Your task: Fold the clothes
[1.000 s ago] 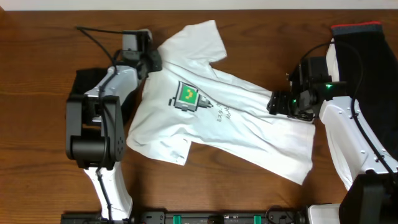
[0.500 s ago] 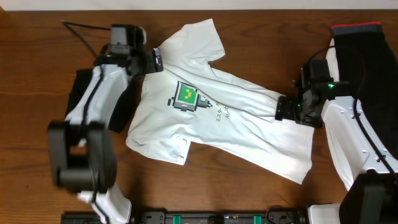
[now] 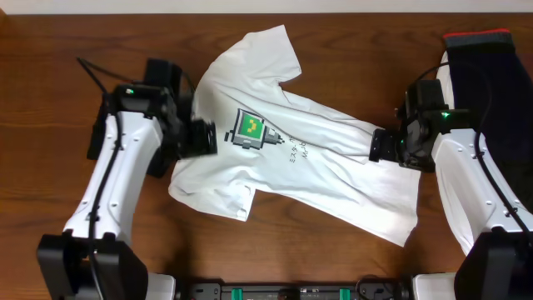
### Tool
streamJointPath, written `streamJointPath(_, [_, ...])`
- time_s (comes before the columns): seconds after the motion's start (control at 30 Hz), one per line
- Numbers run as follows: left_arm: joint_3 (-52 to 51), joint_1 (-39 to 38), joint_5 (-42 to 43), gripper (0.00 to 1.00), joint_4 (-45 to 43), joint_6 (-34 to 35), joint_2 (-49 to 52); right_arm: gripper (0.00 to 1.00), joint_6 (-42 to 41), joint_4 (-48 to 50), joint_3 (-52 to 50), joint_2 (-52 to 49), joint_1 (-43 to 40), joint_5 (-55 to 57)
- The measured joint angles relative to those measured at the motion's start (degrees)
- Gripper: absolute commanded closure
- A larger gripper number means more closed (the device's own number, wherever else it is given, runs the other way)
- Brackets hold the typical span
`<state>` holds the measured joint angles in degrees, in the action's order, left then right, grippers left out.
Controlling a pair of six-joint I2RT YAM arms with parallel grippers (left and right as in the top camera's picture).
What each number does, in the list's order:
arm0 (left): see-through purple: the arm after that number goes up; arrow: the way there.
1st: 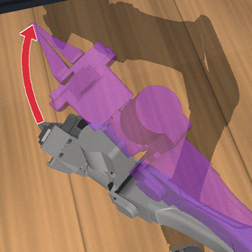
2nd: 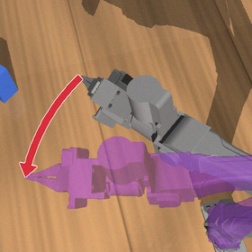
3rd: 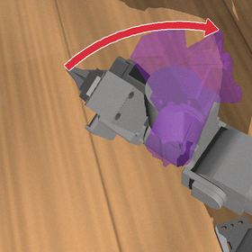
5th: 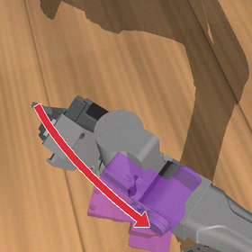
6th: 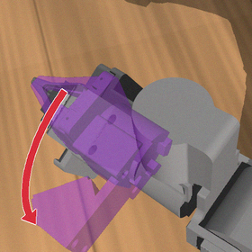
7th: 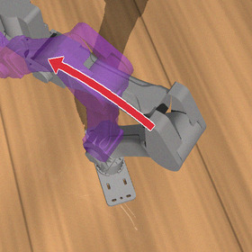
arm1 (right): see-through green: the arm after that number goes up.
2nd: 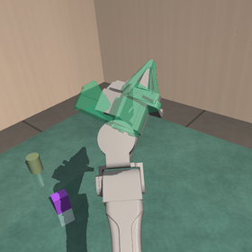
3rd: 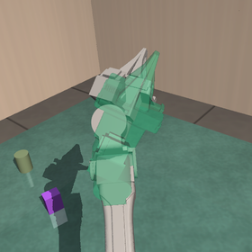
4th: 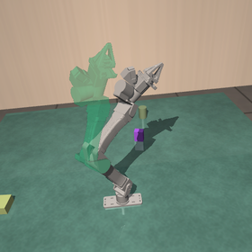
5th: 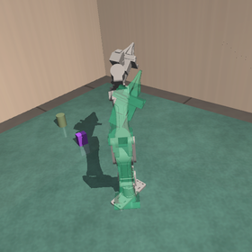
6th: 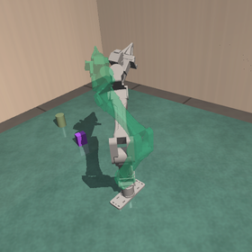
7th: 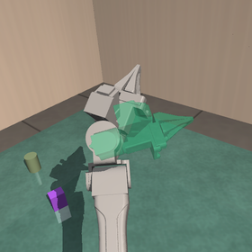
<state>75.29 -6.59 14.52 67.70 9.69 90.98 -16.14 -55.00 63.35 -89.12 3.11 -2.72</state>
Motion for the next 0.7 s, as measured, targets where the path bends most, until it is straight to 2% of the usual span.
streamJointPath(0.13, [-8.4,-1.8,2.4,0.24,-0.4,1.6,0.1,0.10,0.0,-0.4,0.0,0.0,0.0,0.0])
streamJointPath(0.23, [-15.1,-3.9,3.8,0.25,-4.3,2.6,0.2,0.09,0.0,-0.7,0.0,0.0,0.0,0.0])
streamJointPath(0.33, [-21.6,-6.5,4.8,0.23,-11.0,4.6,0.4,0.09,0.0,-0.9,0.0,0.0,0.0,0.0])
streamJointPath(0.37, [-23.3,-7.3,5.0,0.20,-13.3,5.1,0.4,0.09,0.0,-0.9,0.0,0.0,0.0,0.0])
streamJointPath(0.53, [-30.3,-10.2,5.0,0.20,-26.1,7.2,0.5,0.09,0.0,-1.0,0.0,0.0,0.0,0.0])
streamJointPath(0.6, [-30.9,-10.3,5.2,0.21,-28.1,7.9,-0.2,0.09,0.0,-1.2,0.0,0.0,0.0,0.0])
streamJointPath(0.7, [-31.6,-10.4,4.4,0.39,-30.0,9.2,-0.9,0.09,0.0,-1.5,0.0,0.0,0.0,0.0])
